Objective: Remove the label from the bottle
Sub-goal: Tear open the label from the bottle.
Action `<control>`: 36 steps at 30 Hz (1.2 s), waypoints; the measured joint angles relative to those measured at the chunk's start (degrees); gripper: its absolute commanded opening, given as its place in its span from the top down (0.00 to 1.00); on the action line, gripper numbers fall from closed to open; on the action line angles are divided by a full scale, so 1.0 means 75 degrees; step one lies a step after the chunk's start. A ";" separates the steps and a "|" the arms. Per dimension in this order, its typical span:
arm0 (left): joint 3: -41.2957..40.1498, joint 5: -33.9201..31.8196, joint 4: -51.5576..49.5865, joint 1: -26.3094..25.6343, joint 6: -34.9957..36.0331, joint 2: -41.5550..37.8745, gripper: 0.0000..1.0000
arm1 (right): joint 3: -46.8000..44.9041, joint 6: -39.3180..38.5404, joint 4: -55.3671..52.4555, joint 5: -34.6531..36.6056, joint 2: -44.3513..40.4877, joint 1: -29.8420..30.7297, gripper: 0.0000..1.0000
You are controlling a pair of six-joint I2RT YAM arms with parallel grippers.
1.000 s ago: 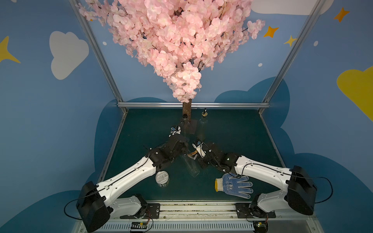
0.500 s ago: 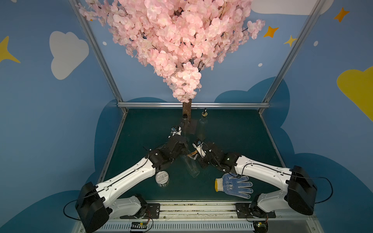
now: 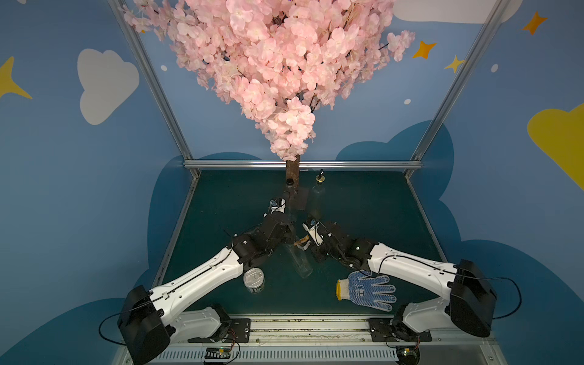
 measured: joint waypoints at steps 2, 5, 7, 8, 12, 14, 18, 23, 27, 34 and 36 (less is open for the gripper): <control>0.0000 0.0012 0.0012 -0.0003 0.0038 0.0000 0.98 | 0.0000 0.0000 -0.0012 0.0000 0.0000 -0.0015 1.00; 0.0000 0.0041 0.0029 -0.0009 0.0079 0.0000 0.98 | 0.0000 0.0000 -0.0032 -0.0003 0.0000 -0.0044 1.00; 0.0000 0.0061 0.0035 -0.0009 0.0099 0.0000 0.98 | 0.0000 0.0000 -0.0032 -0.0003 0.0000 -0.0064 1.00; 0.0000 0.0067 0.0035 -0.0009 0.0105 0.0000 0.98 | 0.0000 0.0000 -0.0032 -0.0003 0.0000 -0.0073 1.00; 0.0000 0.0087 0.0052 -0.0017 0.0137 0.0000 0.97 | 0.0000 0.0000 -0.0032 -0.0006 0.0000 -0.0099 1.00; 0.0000 0.0093 0.0058 -0.0023 0.0157 0.0000 0.98 | 0.0000 0.0000 -0.0032 -0.0009 0.0000 -0.0111 1.00; 0.0000 0.0122 0.0079 -0.0029 0.0213 0.0000 0.98 | 0.0000 0.0000 -0.0032 -0.0026 0.0000 -0.0140 1.00; -0.0006 0.0146 0.0117 -0.0067 0.0277 0.0000 0.97 | 0.0000 0.0000 -0.0032 -0.0026 0.0000 -0.0146 1.00; -0.0067 0.0152 0.0248 -0.0090 0.0344 -0.0012 0.98 | 0.0000 0.0000 -0.0032 -0.0026 0.0003 -0.0172 1.00; -0.0131 0.0178 0.0408 -0.0131 0.0449 -0.0029 0.98 | 0.0000 0.0000 -0.0032 -0.0032 0.0006 -0.0204 1.00; -0.0163 0.0181 0.0437 -0.0146 0.0472 -0.0058 0.98 | 0.0000 0.0000 -0.0029 -0.0032 0.0012 -0.0227 1.00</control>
